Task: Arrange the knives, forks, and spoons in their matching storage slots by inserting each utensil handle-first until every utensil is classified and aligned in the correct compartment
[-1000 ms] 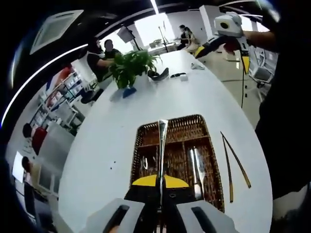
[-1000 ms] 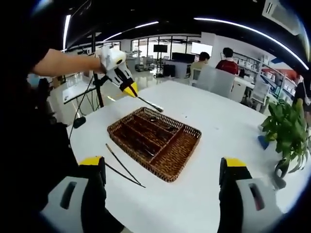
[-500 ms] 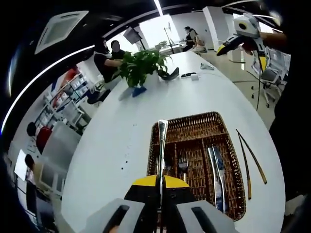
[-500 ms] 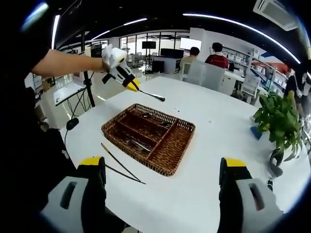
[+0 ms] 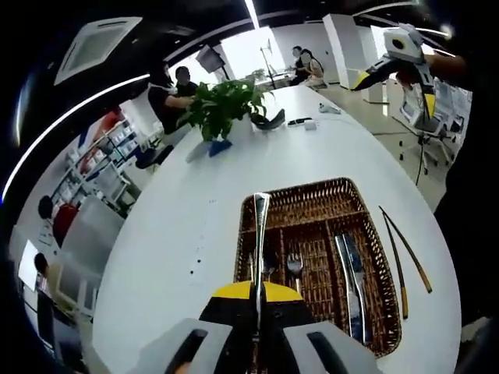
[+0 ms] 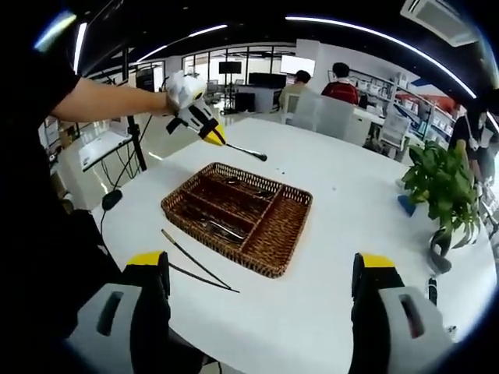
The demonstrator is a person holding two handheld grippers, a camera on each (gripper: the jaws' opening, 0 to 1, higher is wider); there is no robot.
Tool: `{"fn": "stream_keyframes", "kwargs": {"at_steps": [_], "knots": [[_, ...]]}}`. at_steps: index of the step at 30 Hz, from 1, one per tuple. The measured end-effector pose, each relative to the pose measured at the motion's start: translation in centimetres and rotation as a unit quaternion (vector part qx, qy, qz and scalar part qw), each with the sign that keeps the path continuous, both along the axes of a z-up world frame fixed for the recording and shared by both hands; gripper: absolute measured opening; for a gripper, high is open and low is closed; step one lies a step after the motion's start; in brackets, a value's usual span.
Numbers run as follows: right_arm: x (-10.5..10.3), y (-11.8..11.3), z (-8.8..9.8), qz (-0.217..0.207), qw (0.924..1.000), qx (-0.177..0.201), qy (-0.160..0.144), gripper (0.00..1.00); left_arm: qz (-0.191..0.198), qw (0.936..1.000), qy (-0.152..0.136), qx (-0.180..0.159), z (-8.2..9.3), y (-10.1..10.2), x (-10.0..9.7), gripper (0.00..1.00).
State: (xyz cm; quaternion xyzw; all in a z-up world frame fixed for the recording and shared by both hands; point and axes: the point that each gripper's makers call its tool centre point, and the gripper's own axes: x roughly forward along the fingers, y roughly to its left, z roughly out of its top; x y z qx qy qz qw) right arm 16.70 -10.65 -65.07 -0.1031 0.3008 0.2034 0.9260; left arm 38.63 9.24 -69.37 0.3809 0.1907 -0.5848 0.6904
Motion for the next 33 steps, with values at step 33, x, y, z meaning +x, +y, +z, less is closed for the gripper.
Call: {"fn": "stream_keyframes", "kwargs": {"at_steps": [33], "knots": [[-0.5, -0.2, -0.8, -0.009, 0.9997, -0.012, 0.019, 0.99, 0.011, 0.9983, 0.055, 0.013, -8.7, -1.0, -1.8, 0.00]]}}
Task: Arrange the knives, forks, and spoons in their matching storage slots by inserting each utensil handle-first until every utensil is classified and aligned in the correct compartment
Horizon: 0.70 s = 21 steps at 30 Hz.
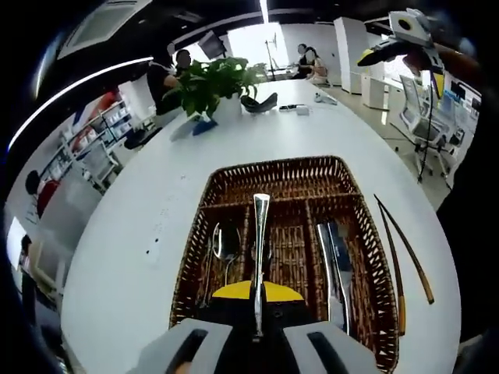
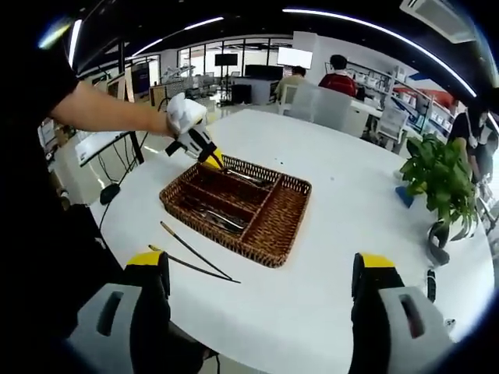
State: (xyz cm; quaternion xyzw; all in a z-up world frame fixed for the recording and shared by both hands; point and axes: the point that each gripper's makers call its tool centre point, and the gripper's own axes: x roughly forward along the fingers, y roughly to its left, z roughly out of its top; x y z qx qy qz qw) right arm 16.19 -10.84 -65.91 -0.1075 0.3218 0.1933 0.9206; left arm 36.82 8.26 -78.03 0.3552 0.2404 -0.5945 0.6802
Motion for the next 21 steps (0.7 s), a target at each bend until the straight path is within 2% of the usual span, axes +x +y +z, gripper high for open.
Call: {"fn": "stream_keyframes", "kwargs": {"at_steps": [15, 21], "knots": [[-0.1, -0.6, -0.2, -0.002, 0.9999, -0.008, 0.008, 0.99, 0.003, 0.9994, 0.034, 0.011, -3.5, 0.3, -0.4, 0.00], [-0.6, -0.1, -0.8, -0.003, 0.9999, -0.004, 0.016, 0.99, 0.000, 0.9990, 0.044, 0.011, -4.5, 0.0, -0.9, 0.00]]}}
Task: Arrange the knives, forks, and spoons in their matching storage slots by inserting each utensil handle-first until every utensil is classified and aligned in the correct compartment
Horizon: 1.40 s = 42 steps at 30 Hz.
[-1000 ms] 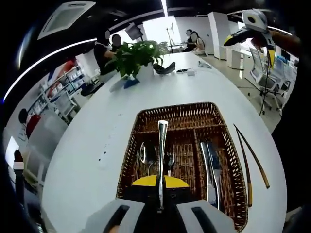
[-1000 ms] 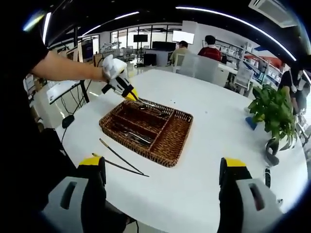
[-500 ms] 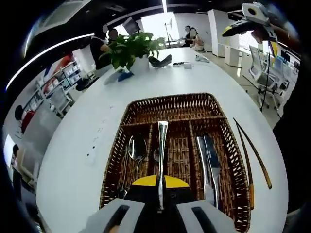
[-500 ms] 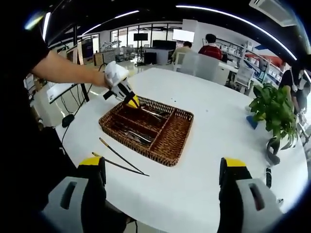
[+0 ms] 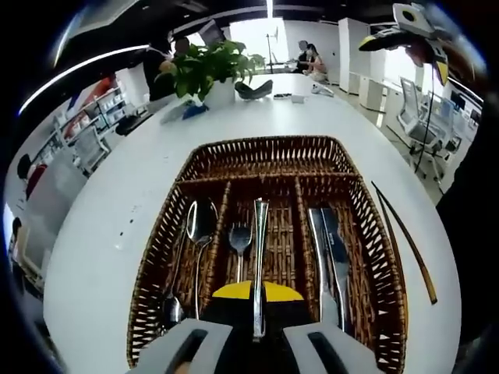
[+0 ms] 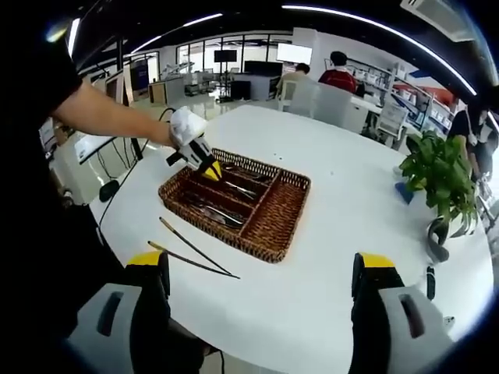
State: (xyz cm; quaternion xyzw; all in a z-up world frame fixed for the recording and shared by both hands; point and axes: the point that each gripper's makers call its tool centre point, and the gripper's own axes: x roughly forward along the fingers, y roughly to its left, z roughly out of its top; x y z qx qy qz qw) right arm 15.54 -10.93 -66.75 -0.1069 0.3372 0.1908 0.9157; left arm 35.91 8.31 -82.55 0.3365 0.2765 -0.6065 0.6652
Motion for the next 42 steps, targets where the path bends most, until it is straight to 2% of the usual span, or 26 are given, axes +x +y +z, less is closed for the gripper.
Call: {"fn": "stream_keyframes", "kwargs": {"at_steps": [17, 23, 28, 33, 36, 39, 40, 42], "knots": [[-0.7, -0.5, -0.4, -0.010, 0.9999, -0.006, 0.011, 0.99, -0.002, 0.9999, 0.010, 0.002, -2.0, -1.0, -0.2, 0.00], [-0.6, -0.5, -0.4, -0.011, 0.9998, -0.008, 0.013, 0.99, -0.009, 0.9996, -0.007, 0.025, -3.3, -0.5, -0.2, 0.00], [-0.4, -0.4, -0.6, -0.010, 0.9998, -0.006, 0.014, 0.99, -0.006, 0.9997, -0.011, 0.022, -3.5, -0.3, -0.1, 0.01], [-0.2, -0.2, -0.6, -0.008, 0.9999, -0.005, 0.013, 0.99, -0.003, 0.9999, -0.008, 0.014, -3.5, -0.5, 0.0, 0.02], [0.0, -0.2, -0.6, -0.007, 0.9999, -0.004, 0.012, 0.99, 0.012, 0.9998, 0.013, 0.011, -3.2, -0.4, 0.0, 0.02], [0.2, -0.2, -0.6, -0.005, 0.9999, -0.004, 0.010, 0.99, 0.028, 0.9996, 0.006, -0.003, -2.4, -0.4, 0.6, 0.11], [0.4, -0.2, -0.5, -0.003, 0.9999, -0.004, 0.009, 0.99, 0.037, 0.9989, 0.008, -0.026, -1.4, -0.8, 0.8, 0.14], [0.5, -0.1, -0.4, 0.000, 1.0000, -0.004, 0.007, 0.99, 0.044, 0.9984, 0.016, -0.031, -0.6, -0.7, 0.8, 0.14]]}}
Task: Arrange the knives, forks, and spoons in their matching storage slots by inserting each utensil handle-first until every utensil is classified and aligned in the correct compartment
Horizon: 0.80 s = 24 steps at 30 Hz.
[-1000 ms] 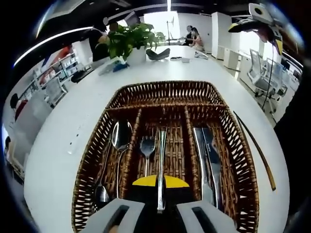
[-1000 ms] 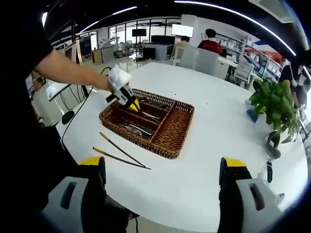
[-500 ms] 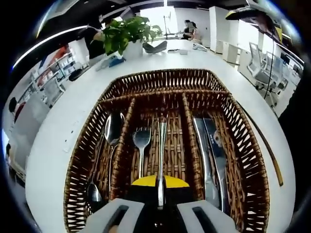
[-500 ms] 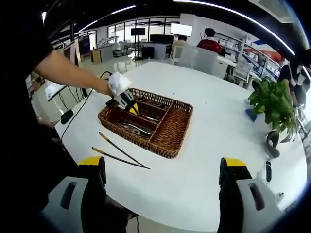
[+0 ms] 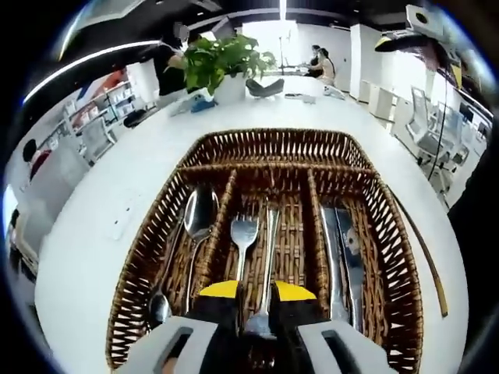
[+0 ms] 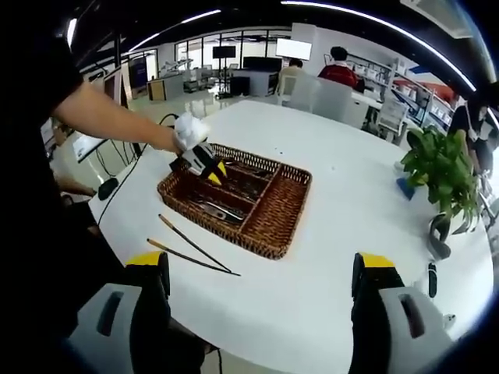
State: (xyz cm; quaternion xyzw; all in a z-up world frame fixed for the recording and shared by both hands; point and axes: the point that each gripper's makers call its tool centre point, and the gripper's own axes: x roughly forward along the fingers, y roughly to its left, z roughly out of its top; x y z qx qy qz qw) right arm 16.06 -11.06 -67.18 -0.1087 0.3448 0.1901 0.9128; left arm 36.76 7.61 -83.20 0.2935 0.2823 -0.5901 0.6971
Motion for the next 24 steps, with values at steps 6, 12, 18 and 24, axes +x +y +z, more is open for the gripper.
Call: {"fn": "stream_keyframes", "kwargs": {"at_steps": [6, 12, 18, 24], "knots": [[0.7, 0.1, 0.5, 0.010, 0.9999, 0.002, -0.010, 0.99, 0.011, 0.9995, -0.019, -0.024, 2.9, 0.1, -0.1, 0.22], [2.1, 0.0, 1.3, 0.023, 0.9994, 0.006, -0.025, 0.99, 0.049, 0.9965, -0.048, -0.048, 5.7, 1.2, 0.3, 0.58], [3.6, 0.0, 2.0, 0.041, 0.9982, 0.013, -0.042, 0.99, 0.123, 0.9882, -0.045, -0.079, 8.3, 3.2, 0.1, 0.86], [4.2, -0.2, 1.4, 0.049, 0.9974, 0.033, -0.041, 0.99, 0.180, 0.9775, -0.036, -0.103, 10.2, 5.7, -1.1, 1.00]]}}
